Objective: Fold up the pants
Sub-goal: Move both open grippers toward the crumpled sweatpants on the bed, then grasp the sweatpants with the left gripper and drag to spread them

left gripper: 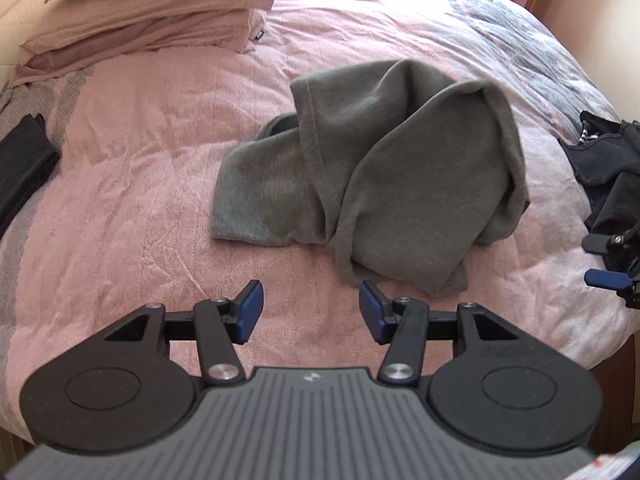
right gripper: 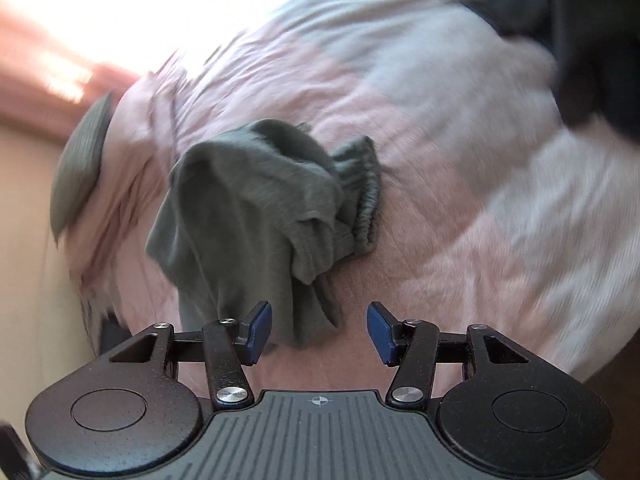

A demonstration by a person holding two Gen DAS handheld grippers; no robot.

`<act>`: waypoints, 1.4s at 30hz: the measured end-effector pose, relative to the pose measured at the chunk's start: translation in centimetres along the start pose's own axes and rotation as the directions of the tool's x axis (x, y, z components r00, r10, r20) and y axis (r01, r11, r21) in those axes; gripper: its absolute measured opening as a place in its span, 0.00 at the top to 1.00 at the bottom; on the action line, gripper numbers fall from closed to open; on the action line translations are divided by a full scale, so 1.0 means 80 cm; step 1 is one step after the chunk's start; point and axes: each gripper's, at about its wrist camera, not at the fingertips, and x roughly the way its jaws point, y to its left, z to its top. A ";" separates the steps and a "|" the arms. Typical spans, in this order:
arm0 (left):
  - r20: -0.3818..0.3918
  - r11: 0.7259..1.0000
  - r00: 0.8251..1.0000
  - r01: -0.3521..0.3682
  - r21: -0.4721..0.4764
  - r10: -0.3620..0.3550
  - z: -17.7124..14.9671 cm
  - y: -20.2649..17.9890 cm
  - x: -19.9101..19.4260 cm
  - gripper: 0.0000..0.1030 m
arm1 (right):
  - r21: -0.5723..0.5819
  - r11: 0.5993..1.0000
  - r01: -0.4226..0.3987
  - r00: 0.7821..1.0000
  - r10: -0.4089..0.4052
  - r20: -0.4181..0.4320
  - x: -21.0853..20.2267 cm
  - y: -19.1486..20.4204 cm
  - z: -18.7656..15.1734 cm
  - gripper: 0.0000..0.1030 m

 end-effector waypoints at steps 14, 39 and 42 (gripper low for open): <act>-0.045 0.996 0.995 0.091 -0.017 -0.092 -0.013 -0.026 0.152 0.45 | 0.358 0.915 0.185 0.975 -0.217 0.053 -0.010 -0.120 -0.014 0.51; 0.059 0.990 0.990 -0.124 -0.070 0.128 0.015 0.145 0.044 0.92 | 0.184 0.982 0.037 0.988 -0.008 -0.156 0.157 -0.050 -0.019 0.52; 0.001 0.988 0.990 -0.139 -0.071 0.139 -0.007 0.155 0.060 0.87 | 0.127 0.992 0.002 0.980 0.023 -0.199 0.168 -0.030 -0.031 0.51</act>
